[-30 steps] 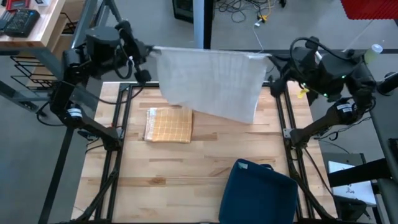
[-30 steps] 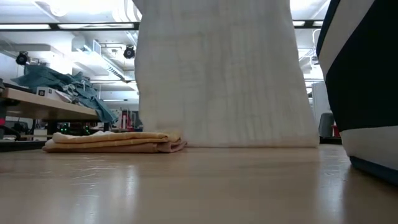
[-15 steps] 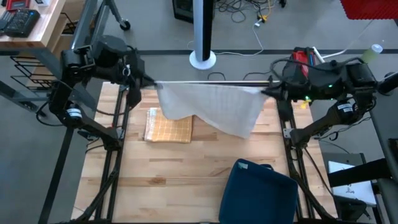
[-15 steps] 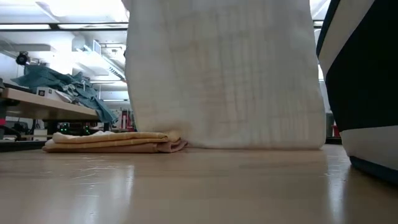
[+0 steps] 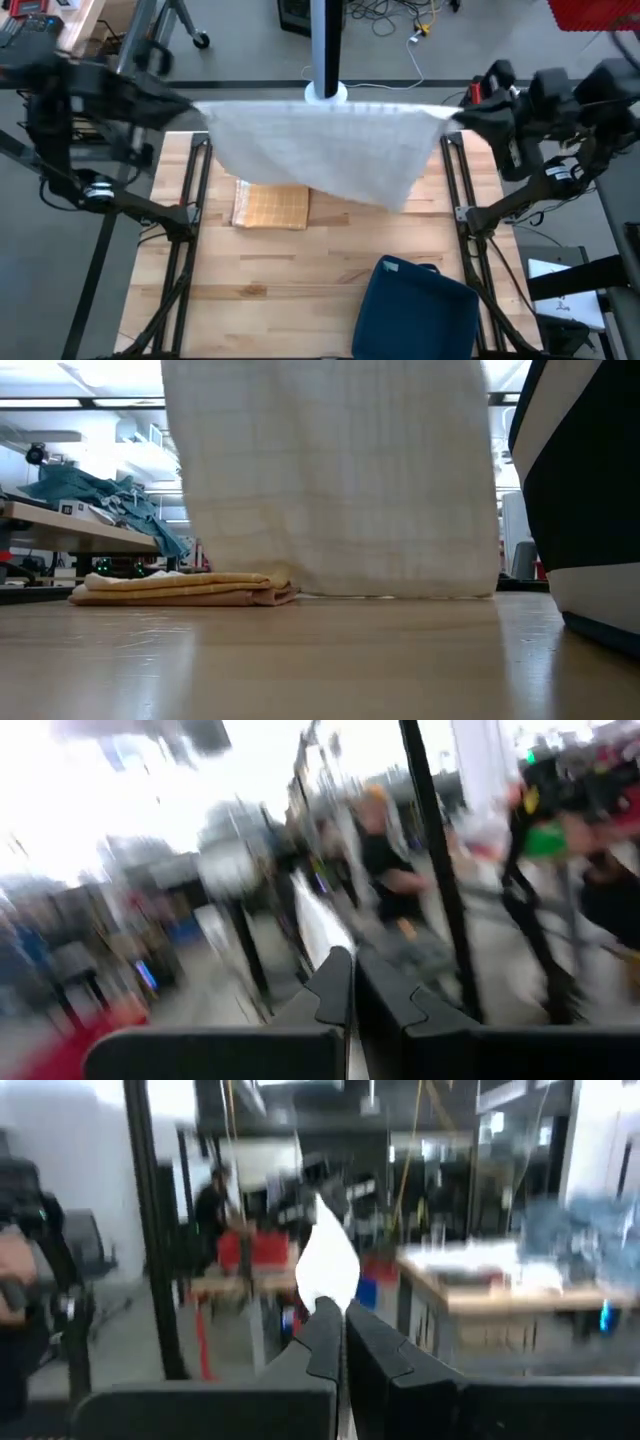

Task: Fold towel
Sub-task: Fold the white towel

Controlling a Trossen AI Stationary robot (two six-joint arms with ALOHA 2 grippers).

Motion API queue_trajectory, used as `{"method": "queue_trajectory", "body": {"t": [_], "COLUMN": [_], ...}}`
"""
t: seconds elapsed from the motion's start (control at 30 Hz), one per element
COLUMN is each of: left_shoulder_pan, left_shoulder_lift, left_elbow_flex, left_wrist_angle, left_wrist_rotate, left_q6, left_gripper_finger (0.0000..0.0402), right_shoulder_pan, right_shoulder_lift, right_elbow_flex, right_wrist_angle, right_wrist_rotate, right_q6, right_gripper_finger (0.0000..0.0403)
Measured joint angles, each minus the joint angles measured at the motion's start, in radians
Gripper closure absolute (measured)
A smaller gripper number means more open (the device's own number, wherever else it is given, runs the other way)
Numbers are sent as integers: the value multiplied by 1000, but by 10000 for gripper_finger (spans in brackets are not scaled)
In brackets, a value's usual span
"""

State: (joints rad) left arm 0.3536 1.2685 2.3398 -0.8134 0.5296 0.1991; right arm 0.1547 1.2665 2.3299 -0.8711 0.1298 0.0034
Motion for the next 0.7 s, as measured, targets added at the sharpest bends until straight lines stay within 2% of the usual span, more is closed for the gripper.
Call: {"method": "queue_trajectory", "body": {"t": [0.13,0.3,0.5,0.7], "left_shoulder_pan": [0,0,0,0], "left_shoulder_lift": [-41,-60,-26,12], "left_elbow_flex": [6,7,2,-7], "left_wrist_angle": [168,198,37,-273], "left_wrist_rotate": [-97,-104,-116,-153], "left_q6": [6,16,16,73], "left_gripper_finger": [400,400,401,401], "right_shoulder_pan": [0,0,0,0], "right_shoulder_lift": [-6,-12,31,89], "right_elbow_flex": [6,7,1,3], "right_wrist_angle": [146,171,47,-104], "right_wrist_rotate": [0,4,3,56], "right_q6": [-63,-133,-107,-88], "right_gripper_finger": [403,403,403,403]}}
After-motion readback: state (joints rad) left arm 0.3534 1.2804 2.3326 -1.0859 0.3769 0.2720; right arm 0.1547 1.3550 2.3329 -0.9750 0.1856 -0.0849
